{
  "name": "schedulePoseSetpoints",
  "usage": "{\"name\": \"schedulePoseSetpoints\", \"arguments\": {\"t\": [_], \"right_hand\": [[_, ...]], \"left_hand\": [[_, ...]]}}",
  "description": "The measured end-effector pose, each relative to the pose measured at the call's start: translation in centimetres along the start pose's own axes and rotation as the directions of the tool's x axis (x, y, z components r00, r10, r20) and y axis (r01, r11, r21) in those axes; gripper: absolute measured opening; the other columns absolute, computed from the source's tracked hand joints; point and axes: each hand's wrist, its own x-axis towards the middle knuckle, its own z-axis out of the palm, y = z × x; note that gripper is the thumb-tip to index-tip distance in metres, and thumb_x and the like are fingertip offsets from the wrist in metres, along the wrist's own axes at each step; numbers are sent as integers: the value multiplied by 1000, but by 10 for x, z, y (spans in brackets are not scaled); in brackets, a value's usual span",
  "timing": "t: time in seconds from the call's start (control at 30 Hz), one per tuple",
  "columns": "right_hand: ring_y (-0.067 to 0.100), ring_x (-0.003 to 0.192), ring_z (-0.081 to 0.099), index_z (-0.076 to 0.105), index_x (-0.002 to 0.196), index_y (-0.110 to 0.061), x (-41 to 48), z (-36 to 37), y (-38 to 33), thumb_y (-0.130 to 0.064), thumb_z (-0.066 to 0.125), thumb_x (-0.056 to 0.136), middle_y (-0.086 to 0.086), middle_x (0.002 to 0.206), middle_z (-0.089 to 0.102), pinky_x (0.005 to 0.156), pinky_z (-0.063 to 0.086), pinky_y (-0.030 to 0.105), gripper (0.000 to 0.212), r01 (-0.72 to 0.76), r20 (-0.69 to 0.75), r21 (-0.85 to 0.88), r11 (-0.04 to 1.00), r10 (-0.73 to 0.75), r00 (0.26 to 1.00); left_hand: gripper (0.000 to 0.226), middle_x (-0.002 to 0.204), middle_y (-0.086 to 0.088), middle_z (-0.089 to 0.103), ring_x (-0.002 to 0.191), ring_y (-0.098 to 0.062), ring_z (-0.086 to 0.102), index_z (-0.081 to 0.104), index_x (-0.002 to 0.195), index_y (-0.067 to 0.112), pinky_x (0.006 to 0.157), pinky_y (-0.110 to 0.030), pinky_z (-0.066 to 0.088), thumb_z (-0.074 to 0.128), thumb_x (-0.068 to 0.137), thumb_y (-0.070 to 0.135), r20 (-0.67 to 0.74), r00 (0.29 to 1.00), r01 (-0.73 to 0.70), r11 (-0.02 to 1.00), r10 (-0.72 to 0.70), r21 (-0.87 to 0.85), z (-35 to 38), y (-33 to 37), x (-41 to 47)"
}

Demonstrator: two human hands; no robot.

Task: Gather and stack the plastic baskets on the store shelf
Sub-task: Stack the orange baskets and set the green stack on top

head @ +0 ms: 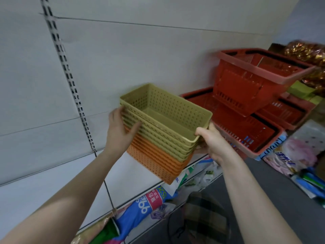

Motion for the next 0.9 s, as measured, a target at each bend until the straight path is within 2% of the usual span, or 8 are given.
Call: {"name": "schedulePoseSetpoints", "arguments": {"t": [0.13,0.2,0.3,0.37,0.47,0.57,0.7,0.9], "right_hand": [[30,85,71,53,133,-17,26,-25,-5,-5,55,81,19,113,71,66,60,46,54,39,161,59,997,-48,986],[23,85,74,61,127,-22,41,-26,-15,-1,52,91,11,110,75,63,60,37,42,76,209,94,993,-94,973],[23,117,65,57,137,-20,69,-12,-29,-12,54,94,6,134,64,92,57,40,44,176,175,78,981,-187,967],[26,132,53,53,142,-19,97,-4,-35,-27,59,91,7,147,53,109,44,46,52,255,140,-52,965,-246,959],[29,140,43,48,146,-21,104,9,-60,-31,45,102,4,153,46,116,34,40,46,308,98,-438,845,-296,950],[32,147,30,26,155,-15,103,23,-66,-29,33,105,9,161,31,117,25,39,53,324,165,-582,746,-282,945],[35,138,40,31,150,-6,110,29,-54,-17,34,104,18,152,42,109,34,40,47,463,156,-544,700,-458,875],[34,137,44,34,150,-11,129,29,-63,-18,35,102,14,150,45,111,37,41,49,507,244,-477,718,-446,861]], "left_hand": [[91,154,-11,21,143,-29,27,27,148,20,113,-50,34,74,76,49,-97,985,-124,973,145,197,-23,-4,-16],[83,150,-9,26,140,-26,32,36,144,21,109,-45,39,72,75,51,-64,979,-171,953,193,249,-32,-2,-26],[55,136,-10,42,123,-25,48,59,122,15,96,-32,46,72,78,45,-84,976,-158,923,199,351,-38,5,-36],[39,123,-11,52,109,-27,55,65,106,10,86,-30,48,73,80,38,-136,973,-113,895,189,432,-35,10,-37],[32,103,-12,54,94,-31,55,64,97,7,77,-33,45,75,79,31,-230,964,1,864,133,503,-26,19,-34],[30,97,-11,53,92,-33,51,63,96,6,76,-33,41,76,79,29,-299,948,76,833,110,548,-16,26,-34],[30,97,-12,53,94,-34,49,63,97,7,78,-35,40,75,80,29,-334,940,143,805,72,575,-7,32,-31],[28,95,-12,52,91,-35,48,61,94,8,78,-40,43,74,80,28,-312,948,163,753,58,637,-2,41,-23]]}}
